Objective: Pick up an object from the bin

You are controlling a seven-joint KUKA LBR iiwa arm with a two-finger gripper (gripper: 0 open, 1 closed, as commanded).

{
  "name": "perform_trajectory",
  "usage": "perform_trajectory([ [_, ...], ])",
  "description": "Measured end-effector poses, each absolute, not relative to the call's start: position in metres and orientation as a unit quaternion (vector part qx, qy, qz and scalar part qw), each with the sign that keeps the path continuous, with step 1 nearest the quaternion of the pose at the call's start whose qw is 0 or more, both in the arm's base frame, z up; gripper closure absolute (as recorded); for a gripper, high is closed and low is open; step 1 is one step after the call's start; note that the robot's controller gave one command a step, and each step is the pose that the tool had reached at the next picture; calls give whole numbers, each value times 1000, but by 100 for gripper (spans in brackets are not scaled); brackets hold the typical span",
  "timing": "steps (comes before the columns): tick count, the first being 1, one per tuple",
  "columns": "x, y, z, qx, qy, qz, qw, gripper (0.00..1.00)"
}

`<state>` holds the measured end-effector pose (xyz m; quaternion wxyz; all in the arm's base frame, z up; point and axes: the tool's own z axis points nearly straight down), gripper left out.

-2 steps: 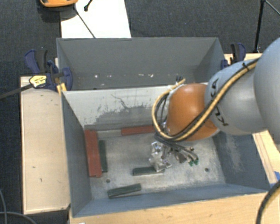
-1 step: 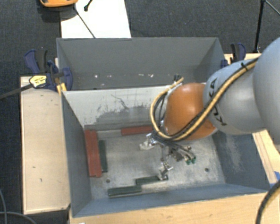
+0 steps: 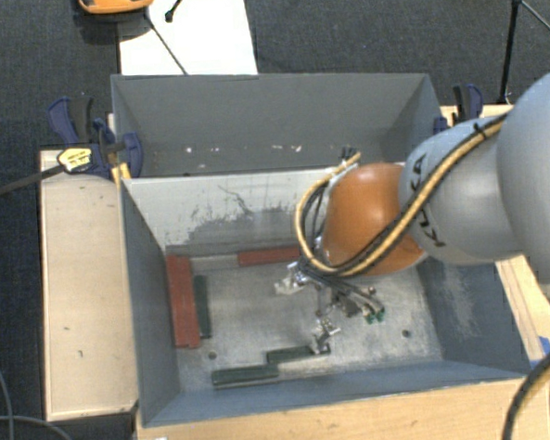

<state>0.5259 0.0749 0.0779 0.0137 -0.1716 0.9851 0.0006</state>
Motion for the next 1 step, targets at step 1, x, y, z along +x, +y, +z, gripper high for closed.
perform_trajectory([
  [1, 512, 86, 78, -231, 973, -2, 14, 0],
])
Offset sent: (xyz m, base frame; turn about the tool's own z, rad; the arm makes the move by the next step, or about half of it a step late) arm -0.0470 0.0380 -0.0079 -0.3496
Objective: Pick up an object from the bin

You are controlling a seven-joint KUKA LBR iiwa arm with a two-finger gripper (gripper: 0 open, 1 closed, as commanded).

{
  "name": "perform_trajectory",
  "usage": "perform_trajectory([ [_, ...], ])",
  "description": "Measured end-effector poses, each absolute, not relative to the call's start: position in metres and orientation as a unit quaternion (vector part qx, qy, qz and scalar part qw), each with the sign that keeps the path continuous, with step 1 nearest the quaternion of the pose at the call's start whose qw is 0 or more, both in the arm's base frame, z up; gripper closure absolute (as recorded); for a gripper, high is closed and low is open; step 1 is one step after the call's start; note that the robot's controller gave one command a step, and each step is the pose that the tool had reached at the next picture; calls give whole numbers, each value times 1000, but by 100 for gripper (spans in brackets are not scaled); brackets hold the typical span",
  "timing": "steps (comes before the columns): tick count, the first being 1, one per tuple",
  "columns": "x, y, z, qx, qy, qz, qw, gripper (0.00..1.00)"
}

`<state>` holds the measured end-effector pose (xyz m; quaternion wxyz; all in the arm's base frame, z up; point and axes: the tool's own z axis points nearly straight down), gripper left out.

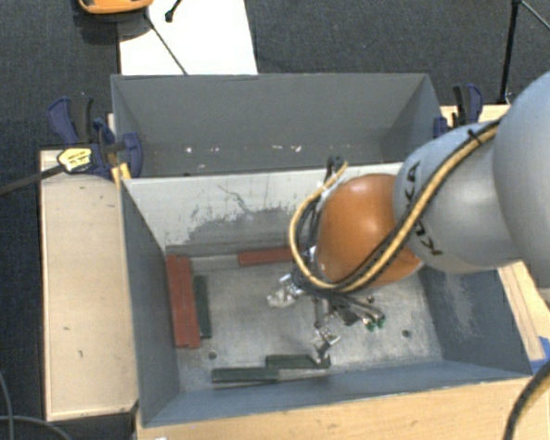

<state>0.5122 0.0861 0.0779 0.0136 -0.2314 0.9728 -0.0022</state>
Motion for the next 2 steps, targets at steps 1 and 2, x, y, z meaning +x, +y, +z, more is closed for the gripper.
perform_trajectory([
  [1, 483, 110, 77, -339, 941, -4, 0, 100],
  [2, 483, 110, 77, -339, 941, -3, 0, 100],
])
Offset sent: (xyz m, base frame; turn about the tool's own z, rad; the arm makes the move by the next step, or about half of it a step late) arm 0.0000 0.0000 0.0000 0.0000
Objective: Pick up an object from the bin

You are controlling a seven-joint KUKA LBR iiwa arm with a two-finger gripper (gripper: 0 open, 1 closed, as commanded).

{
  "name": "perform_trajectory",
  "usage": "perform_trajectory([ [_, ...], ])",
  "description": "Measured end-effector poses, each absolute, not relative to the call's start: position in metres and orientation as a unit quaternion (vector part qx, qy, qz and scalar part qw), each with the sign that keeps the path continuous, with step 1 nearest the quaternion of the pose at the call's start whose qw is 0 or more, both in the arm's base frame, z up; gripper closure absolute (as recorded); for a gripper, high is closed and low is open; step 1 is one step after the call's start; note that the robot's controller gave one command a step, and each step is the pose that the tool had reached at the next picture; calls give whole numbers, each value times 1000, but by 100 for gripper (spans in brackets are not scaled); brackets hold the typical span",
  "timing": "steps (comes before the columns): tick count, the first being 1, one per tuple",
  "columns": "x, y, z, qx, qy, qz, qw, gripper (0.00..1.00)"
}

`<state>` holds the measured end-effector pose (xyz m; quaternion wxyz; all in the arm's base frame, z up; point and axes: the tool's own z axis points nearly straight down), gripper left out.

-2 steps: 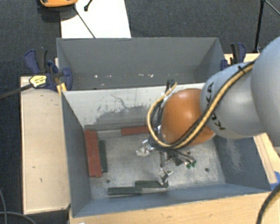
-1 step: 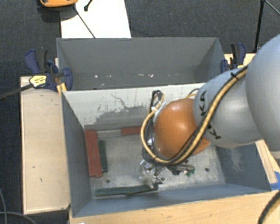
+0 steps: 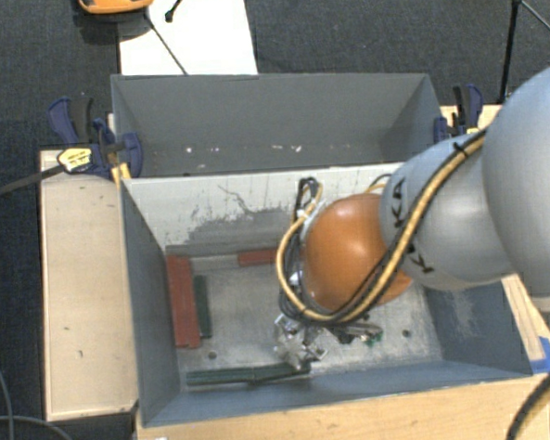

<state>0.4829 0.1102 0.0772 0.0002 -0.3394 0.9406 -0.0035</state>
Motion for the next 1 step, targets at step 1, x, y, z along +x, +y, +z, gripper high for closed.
perform_trajectory([
  [1, 506, 157, 102, -368, 930, 0, 1, 100],
])
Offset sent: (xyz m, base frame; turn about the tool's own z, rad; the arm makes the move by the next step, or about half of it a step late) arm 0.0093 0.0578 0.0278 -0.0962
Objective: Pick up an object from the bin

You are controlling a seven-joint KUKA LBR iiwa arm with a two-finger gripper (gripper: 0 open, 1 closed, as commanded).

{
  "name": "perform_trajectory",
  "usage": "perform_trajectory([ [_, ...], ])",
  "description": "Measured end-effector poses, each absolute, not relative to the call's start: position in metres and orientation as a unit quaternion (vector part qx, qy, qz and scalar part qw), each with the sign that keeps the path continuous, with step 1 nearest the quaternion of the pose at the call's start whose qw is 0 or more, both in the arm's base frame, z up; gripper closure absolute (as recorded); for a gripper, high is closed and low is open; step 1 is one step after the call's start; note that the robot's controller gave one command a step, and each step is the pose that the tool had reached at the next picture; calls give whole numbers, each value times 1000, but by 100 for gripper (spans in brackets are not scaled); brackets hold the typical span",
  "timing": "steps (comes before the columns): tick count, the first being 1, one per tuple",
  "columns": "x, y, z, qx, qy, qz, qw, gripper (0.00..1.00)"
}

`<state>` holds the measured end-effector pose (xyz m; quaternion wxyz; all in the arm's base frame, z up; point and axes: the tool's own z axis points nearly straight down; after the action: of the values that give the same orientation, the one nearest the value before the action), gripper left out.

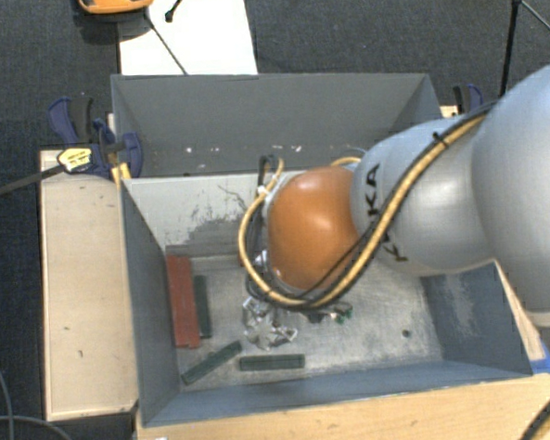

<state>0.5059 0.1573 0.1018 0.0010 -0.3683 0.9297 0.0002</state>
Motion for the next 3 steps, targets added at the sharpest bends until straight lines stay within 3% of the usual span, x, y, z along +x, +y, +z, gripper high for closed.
perform_trajectory([
  [1, 492, 168, 105, -383, 924, 1, 0, 0],
  [2, 492, 168, 105, -383, 924, 1, 1, 0],
  [3, 491, 197, 72, -290, 957, 1, 4, 100],
])
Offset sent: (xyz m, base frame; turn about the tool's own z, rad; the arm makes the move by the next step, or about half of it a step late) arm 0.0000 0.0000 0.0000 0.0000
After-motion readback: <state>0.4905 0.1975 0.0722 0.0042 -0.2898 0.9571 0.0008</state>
